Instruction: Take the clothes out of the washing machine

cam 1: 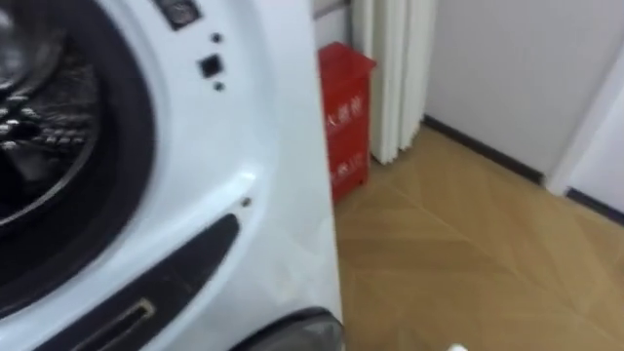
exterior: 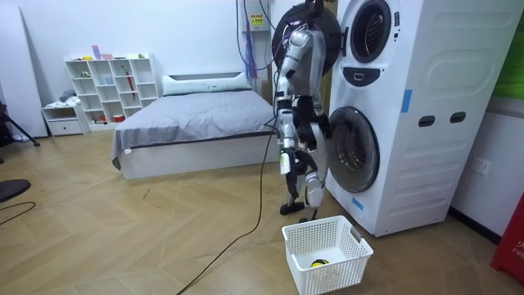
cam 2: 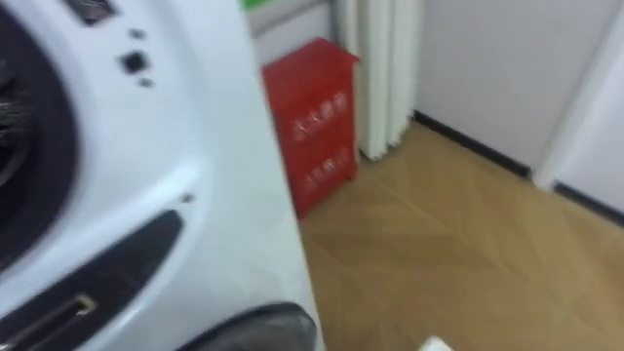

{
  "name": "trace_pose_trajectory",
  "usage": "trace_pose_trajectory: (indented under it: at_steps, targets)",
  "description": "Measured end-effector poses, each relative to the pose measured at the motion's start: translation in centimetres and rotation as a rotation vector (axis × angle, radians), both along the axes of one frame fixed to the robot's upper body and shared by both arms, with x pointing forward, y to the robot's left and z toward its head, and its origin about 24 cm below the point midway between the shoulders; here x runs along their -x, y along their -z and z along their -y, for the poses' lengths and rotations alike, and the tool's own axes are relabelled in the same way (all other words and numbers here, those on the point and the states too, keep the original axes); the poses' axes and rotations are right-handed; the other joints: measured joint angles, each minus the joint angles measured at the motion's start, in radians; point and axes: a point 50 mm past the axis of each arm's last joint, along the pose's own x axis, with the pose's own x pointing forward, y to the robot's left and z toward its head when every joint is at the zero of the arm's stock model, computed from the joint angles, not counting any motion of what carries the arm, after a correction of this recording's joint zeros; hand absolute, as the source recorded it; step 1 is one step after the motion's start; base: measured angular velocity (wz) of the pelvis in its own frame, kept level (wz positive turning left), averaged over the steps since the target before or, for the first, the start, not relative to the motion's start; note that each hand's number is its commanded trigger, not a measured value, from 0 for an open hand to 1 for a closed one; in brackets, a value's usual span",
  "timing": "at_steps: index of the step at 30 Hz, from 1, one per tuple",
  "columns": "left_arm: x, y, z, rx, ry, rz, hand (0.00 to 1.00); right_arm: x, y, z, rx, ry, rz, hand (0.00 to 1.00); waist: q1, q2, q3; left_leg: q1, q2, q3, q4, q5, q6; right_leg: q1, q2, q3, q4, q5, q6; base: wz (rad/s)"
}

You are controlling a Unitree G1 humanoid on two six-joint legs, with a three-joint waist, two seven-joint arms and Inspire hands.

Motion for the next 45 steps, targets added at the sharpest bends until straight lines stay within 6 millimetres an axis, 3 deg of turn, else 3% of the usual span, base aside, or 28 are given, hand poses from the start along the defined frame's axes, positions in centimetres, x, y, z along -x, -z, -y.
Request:
trace_pose_trajectory:
  at_steps: [3,5,11,16,20,24,31,41,44,45]
  targets:
    - [-0.3,0.0,0.2,-0.009,0.043,0.006,0.0,-0.1,1.5,-2.4,-0.127,-0.056,-0.058,0.0,0.029,-0.017,-0.0056,0.023,0.001,-0.049,-0.01,0.003,0.0,0.038,-0.012,-0.05,-0.001,-0.02,-0.011,0.55]
    - [-0.3,0.0,0.2,-0.012,0.052,0.009,0.0,-0.6,2.1,-3.7,-0.193,-0.119,-0.063,0.0,0.052,-0.031,-0.0023,0.03,0.0,-0.083,-0.012,0.004,-0.002,0.058,-0.021,-0.087,-0.003,-0.033,-0.014,0.51]
    - [0.4,-0.1,-0.3,-0.013,-0.042,0.018,0.0,-1.9,3.1,-6.5,-0.352,-0.34,-0.101,0.0,0.186,-0.07,-0.0019,0.055,0.005,-0.163,-0.009,0.003,-0.009,0.123,-0.02,-0.154,-0.041,-0.056,-0.019,0.38]
    - [3.6,-0.1,-1.4,-0.06,-0.164,-0.038,0.0,-2.2,3.6,-8.4,-0.431,-0.446,-0.111,0.0,0.259,-0.087,0.0009,0.071,0.014,-0.242,0.014,-0.002,-0.016,0.194,-0.018,-0.211,-0.096,-0.071,-0.022,0.35]
    - [5.2,0.0,-1.4,-0.067,-0.177,-0.089,0.0,-2.2,3.6,-8.6,-0.435,-0.484,-0.134,0.0,0.276,-0.084,0.002,0.072,0.015,-0.251,0.011,-0.004,-0.019,0.211,-0.017,-0.23,-0.111,-0.074,-0.02,0.16]
    - [5.4,0.1,-1.3,-0.071,-0.174,-0.111,0.0,-1.9,3.7,-8.7,-0.437,-0.493,-0.151,0.0,0.272,-0.086,0.0031,0.071,0.014,-0.264,0.003,-0.004,-0.019,0.221,-0.017,-0.233,-0.119,-0.076,-0.019,0.02]
    - [3.3,0.0,-1.3,-0.074,-0.144,-0.064,0.0,-1.8,3.7,-8.9,-0.437,-0.483,-0.156,0.0,0.27,-0.09,0.0054,0.086,0.009,-0.265,-0.012,-0.004,-0.019,0.234,-0.02,-0.232,-0.12,-0.078,-0.013,0.0]
    - [2.7,0.0,-1.5,-0.083,-0.132,-0.051,0.0,-1.9,3.7,-8.8,-0.432,-0.513,-0.165,0.0,0.275,-0.092,0.0044,0.085,0.001,-0.3,-0.005,-0.004,-0.019,0.243,-0.026,-0.245,-0.116,-0.086,-0.004,0.08]
    - [3.2,-0.1,-2.0,-0.094,-0.148,-0.059,0.0,-2.1,3.7,-8.9,-0.435,-0.545,-0.162,0.0,0.284,-0.108,0.0061,0.063,0.004,-0.303,0.069,-0.01,-0.023,0.226,-0.032,-0.245,-0.078,-0.105,-0.013,-0.07]
    - [2.9,-0.2,-2.1,-0.099,-0.138,-0.048,0.0,-2.2,3.7,-9.0,-0.434,-0.563,-0.169,0.0,0.285,-0.113,0.0062,0.028,0.016,-0.304,0.153,-0.025,-0.028,0.222,-0.034,-0.242,-0.062,-0.112,-0.019,-0.14]
